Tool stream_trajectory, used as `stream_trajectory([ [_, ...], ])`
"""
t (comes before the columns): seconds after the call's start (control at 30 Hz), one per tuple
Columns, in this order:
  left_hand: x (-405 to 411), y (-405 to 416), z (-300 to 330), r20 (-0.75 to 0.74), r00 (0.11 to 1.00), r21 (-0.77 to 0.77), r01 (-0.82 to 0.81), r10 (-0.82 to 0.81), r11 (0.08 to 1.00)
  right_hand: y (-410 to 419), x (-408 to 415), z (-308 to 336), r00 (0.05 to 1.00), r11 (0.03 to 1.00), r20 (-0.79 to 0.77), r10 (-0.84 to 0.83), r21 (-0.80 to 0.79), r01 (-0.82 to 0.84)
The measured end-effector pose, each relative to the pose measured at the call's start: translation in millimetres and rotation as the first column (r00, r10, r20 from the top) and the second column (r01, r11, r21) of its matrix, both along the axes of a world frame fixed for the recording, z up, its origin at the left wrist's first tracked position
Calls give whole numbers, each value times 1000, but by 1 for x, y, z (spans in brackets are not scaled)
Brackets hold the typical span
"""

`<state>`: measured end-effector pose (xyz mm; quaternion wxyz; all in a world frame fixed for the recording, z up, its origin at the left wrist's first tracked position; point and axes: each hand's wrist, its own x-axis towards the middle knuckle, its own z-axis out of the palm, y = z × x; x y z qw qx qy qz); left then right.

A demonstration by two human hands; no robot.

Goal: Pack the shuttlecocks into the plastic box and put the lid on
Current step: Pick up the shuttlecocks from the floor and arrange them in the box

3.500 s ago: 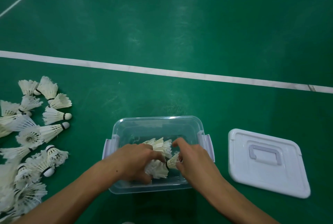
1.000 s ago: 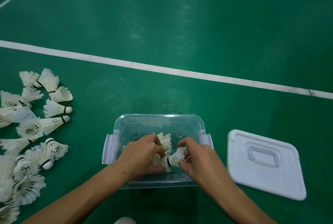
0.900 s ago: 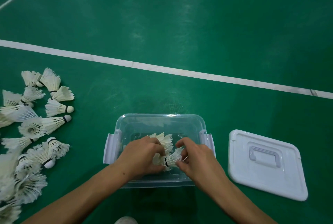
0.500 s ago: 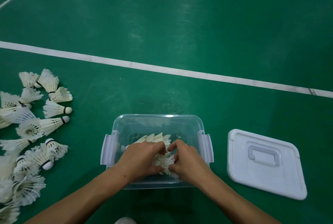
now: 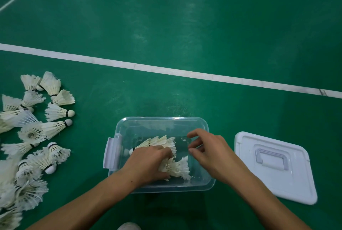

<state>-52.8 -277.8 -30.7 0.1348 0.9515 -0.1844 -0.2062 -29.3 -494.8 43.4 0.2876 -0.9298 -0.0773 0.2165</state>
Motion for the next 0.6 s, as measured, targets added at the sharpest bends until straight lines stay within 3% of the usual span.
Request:
stream_trajectory([
  [0.13,-2,4,23,87,996,-65,-8,14,998,-9,4,5,997,998,68,-26,61,22],
  [0.2,1,10,43,114,986,-167,-101,121,981,-11,6,9,994,995,102,-46,88,37],
  [0.37,5,38,81,58,902,-468,-354,427,810,7,15,27,988,992,153,-36,123,17],
  [0.6,-19,119,82,13,734,-579,-548,679,604,102,30,40,954,967,241,178,139,-215],
])
